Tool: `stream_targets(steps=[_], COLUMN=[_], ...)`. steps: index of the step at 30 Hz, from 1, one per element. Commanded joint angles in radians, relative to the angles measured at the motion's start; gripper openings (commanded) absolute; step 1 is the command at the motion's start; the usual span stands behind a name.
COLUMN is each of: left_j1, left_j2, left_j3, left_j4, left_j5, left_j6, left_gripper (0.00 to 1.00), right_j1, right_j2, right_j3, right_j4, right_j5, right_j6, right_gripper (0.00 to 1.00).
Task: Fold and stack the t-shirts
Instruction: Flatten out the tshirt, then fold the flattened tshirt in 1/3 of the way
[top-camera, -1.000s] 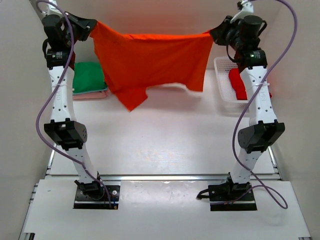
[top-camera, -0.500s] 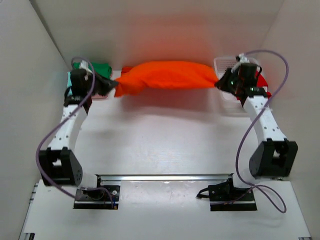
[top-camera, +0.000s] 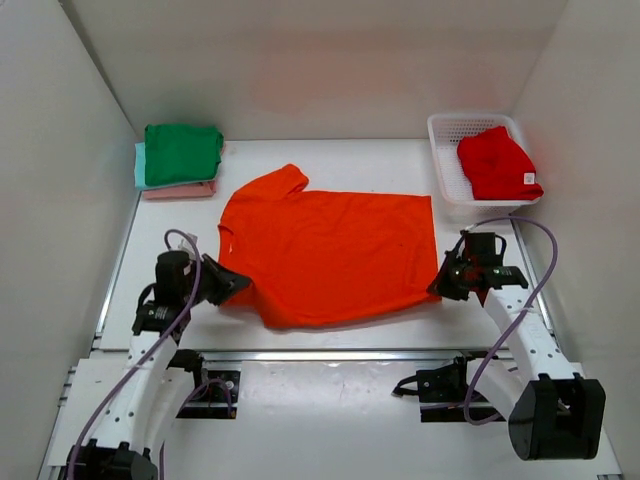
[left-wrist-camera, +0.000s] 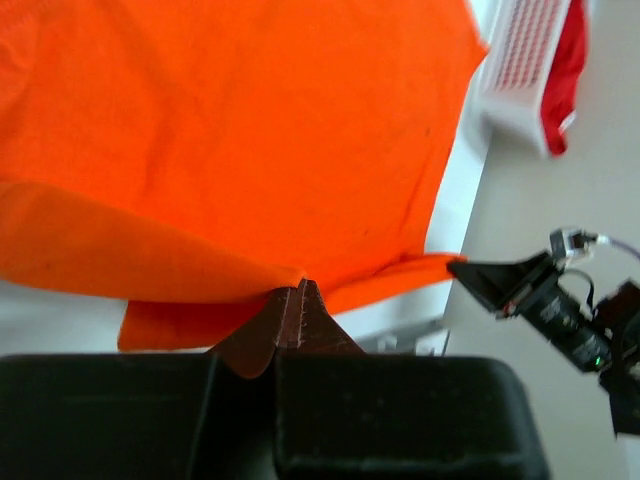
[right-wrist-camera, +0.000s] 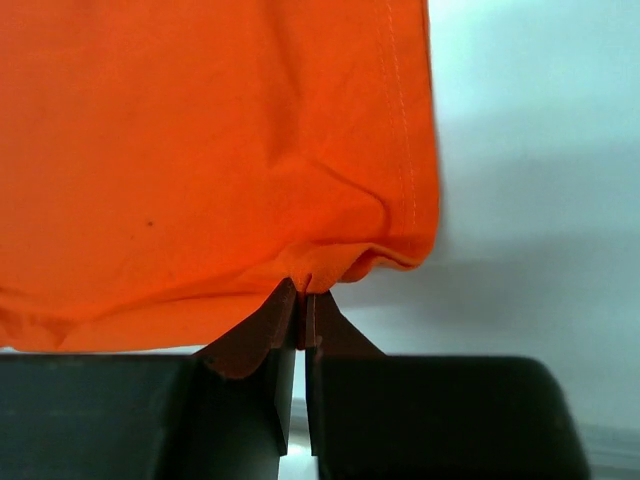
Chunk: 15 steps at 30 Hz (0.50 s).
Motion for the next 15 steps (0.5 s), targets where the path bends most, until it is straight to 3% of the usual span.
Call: stream_targets(steps=[1, 5, 7, 12, 15], left_j1=[-0.021, 0.014, 0.022, 0.049, 0.118], left_j2=[-0.114, -0.121, -0.043, 0.087, 0.141], left_j3=[-0.07, -0.093, -0.073, 0.072, 0.091], left_j4=[-0.116, -0.092, -0.044, -0.075, -0.035], left_j5=[0.054, 0.066, 0.066, -0.099, -0.115], left_j6=[-0.039, -0.055, -0.044, 0.037, 0.049], left_gripper=[0.0, 0.0, 0.0, 0.0, 0.0], right_j1=[0.034, -0.018, -0.075, -0.086, -0.093], right_j2=[-0.037, 0.019, 0.033, 0.117, 0.177], right_j3=[0.005, 0.016, 0.012, 0.028, 0.041], right_j4=[-0.088, -0.114, -0.107, -0.079, -0.05], right_j5=[0.044, 0.007, -0.011, -0.029, -0.043], right_j6=[0.037, 0.028, 0.026, 0.014, 0.016], right_gripper=[0.0, 0.0, 0.0, 0.0, 0.0])
